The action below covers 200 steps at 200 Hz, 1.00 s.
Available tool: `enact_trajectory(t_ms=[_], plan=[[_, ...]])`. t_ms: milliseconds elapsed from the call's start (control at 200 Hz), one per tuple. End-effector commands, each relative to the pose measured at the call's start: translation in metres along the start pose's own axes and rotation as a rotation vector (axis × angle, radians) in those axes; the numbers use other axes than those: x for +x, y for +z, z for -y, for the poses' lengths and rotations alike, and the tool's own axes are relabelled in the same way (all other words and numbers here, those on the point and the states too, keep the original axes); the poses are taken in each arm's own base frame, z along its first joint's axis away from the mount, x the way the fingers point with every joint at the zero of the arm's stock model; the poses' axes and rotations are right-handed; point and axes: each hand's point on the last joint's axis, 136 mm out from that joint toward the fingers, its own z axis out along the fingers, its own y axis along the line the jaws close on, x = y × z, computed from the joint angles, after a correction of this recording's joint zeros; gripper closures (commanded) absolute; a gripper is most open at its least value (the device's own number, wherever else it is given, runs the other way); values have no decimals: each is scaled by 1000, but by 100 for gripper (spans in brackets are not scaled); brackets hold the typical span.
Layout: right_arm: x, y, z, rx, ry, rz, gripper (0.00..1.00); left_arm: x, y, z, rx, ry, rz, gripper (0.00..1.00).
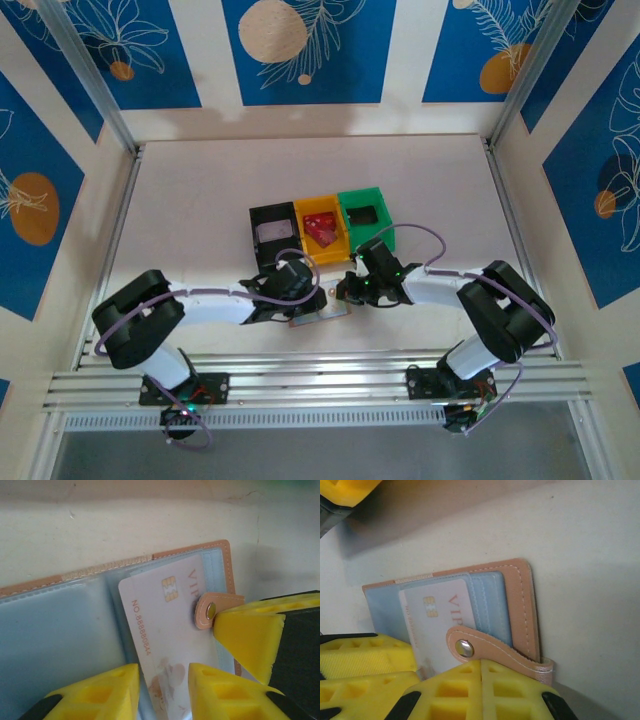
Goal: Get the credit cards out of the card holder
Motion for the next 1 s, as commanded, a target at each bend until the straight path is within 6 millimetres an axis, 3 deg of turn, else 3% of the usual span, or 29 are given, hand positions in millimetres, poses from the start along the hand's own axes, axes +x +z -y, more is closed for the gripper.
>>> enact_trajectory(t_ms=[0,280,535,995], plan=[[21,3,25,105,29,-65,98,0,-3,-2,-7,16,22,67],[4,-22,17,141,-28,9,97,1,-2,-6,-20,22,20,66],[7,-12,30,172,-4,-21,98,0,-2,-8,-35,41,24,69],[20,3,29,179,-5,-66,98,-1,5,-10,-37,42,32,76]])
